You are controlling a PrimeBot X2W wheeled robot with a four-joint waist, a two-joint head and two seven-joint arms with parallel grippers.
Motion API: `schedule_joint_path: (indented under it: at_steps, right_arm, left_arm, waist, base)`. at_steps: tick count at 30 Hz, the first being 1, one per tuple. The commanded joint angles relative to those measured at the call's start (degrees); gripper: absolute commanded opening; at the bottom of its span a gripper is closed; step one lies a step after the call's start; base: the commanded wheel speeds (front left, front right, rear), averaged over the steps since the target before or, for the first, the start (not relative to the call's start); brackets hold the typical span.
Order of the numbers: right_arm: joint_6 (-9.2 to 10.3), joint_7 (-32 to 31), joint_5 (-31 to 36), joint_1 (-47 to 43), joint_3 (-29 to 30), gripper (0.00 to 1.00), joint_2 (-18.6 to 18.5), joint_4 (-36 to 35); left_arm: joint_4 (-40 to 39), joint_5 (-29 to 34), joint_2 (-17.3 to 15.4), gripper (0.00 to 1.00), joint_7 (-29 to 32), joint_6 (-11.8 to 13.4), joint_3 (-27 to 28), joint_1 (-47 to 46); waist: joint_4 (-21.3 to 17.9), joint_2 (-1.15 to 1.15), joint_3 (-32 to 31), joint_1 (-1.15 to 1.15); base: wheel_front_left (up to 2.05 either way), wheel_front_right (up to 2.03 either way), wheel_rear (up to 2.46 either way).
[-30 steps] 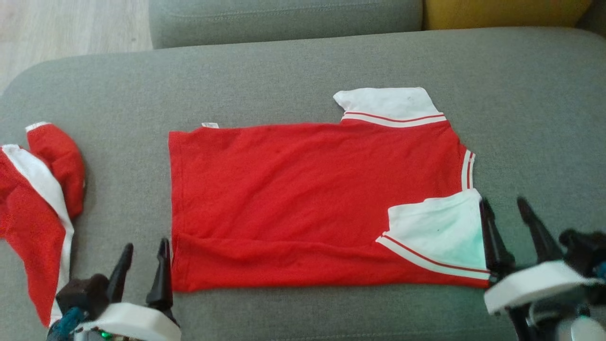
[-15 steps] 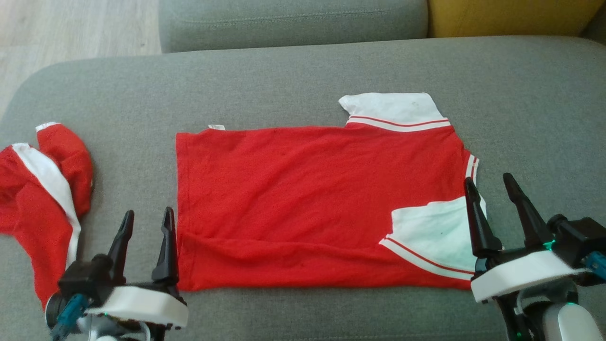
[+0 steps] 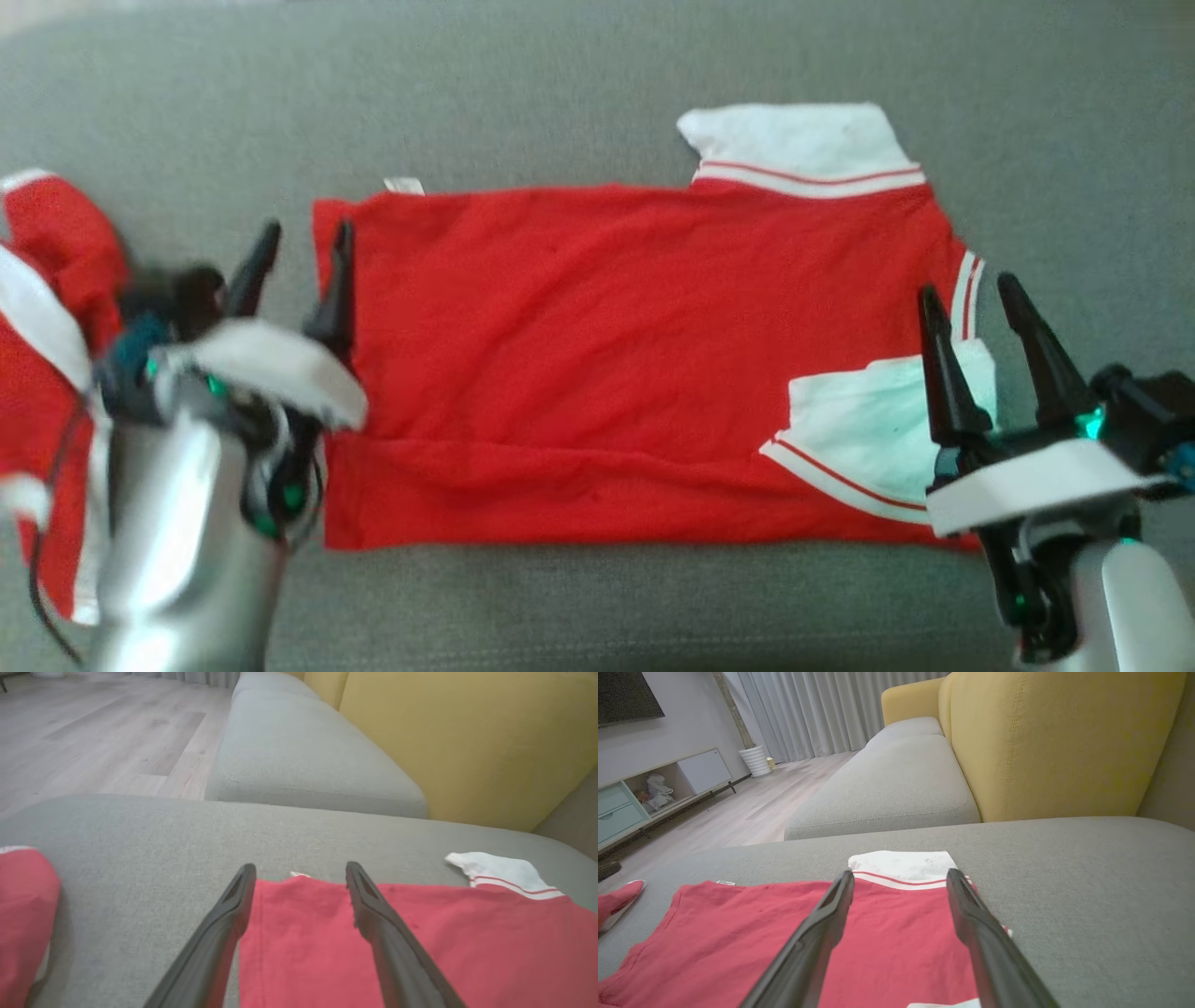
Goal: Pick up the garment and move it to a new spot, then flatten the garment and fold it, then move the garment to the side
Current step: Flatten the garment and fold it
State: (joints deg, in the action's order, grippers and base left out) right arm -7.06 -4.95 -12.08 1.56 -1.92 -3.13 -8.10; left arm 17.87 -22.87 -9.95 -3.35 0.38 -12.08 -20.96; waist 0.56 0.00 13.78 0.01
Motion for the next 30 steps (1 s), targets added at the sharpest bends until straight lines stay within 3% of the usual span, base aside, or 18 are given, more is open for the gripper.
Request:
schedule_joint_path:
  at_steps: [1,12,13,14,15,23,30]
  right_arm:
    - [-0.43,0.68,-0.30,1.67,-1.63,1.00,-0.51,-1.59]
    - [-0.43,2.39,-1.30,5.10,-3.19,1.00,-0.08,1.39]
    - [-0.43,2.52,-1.51,5.25,-3.22,1.00,-0.05,1.70]
    - [-0.43,2.70,-1.70,5.38,-3.13,1.00,-0.02,2.01]
    - [-0.43,2.79,-1.93,5.49,-2.89,1.00,0.01,2.38]
    - [-0.43,2.81,-2.87,8.56,-0.31,1.00,-0.73,6.01]
    - [-0.43,2.28,-5.39,19.25,0.51,1.00,-4.77,15.45]
  left_arm:
    - [0.42,-0.65,-1.00,1.00,0.15,-0.39,2.46,-3.04]
    - [27.88,-4.72,-1.98,1.00,2.76,-5.53,3.24,-19.54]
    - [29.54,-5.05,-2.03,0.90,2.93,-5.89,3.12,-20.23]
    - [31.04,-5.35,-2.03,0.41,3.06,-6.20,2.99,-20.81]
    - [32.20,-5.70,-1.97,0.00,2.89,-6.50,2.89,-21.34]
    - [36.95,-6.62,-1.51,0.00,-0.06,-7.58,0.88,-23.49]
    - [38.51,-7.32,-0.02,0.00,-2.34,-7.82,-1.88,-25.91]
  waist:
    - [-0.51,0.00,2.57,-0.01]
    - [-2.86,0.00,6.40,-0.01]
    - [-2.98,0.00,6.53,-0.01]
    - [-3.06,0.00,6.61,-0.01]
    - [-3.11,0.00,6.66,-0.01]
    - [-2.61,0.00,6.29,-0.01]
    - [-0.55,0.00,7.43,-0.01]
  base:
    - [0.00,0.00,0.00]
    - [0.00,0.00,0.00]
    - [0.00,0.00,0.00]
    - [0.00,0.00,0.00]
    - [0.00,0.00,0.00]
    - [0.00,0.00,0.00]
    - [0.00,0.00,0.00]
